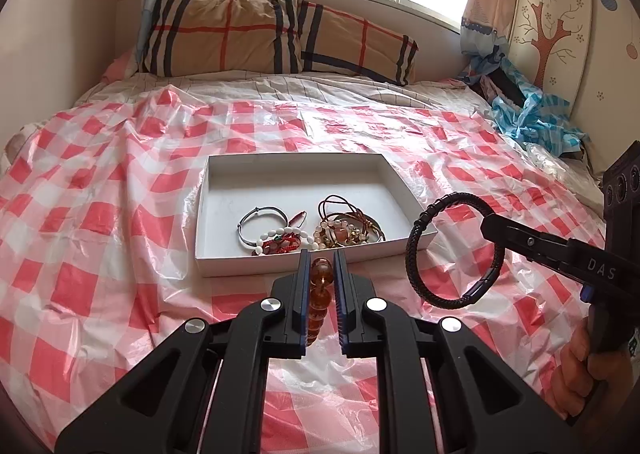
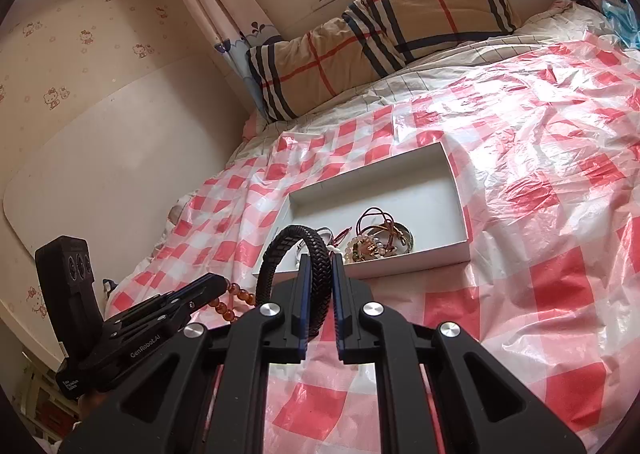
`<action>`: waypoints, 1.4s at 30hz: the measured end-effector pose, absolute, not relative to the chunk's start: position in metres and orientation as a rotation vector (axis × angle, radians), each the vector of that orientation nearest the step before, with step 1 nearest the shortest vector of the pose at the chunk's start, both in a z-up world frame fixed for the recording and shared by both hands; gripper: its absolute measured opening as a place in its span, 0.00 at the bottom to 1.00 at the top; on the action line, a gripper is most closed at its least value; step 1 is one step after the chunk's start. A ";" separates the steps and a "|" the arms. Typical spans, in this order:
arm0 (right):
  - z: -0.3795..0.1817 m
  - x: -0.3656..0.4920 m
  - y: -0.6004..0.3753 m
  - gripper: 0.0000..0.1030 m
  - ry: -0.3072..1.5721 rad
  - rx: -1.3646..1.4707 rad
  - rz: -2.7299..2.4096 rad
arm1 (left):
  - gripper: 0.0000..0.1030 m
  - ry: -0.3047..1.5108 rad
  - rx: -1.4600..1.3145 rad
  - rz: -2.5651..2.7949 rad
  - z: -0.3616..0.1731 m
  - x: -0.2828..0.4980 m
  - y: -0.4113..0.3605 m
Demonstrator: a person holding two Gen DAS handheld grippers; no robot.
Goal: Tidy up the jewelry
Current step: 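Carry both bracelets over the white box with both tools, then open both tools to drop the bracelets into the white box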
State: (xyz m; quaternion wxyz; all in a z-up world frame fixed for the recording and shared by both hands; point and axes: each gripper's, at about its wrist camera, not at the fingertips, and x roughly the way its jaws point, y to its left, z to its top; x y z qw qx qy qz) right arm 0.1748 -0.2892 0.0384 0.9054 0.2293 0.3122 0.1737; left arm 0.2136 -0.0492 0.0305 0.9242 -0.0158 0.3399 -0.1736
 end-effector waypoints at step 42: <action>-0.017 0.292 -0.285 0.11 0.690 0.498 0.324 | 0.10 0.657 -0.201 -0.444 0.013 0.323 -0.057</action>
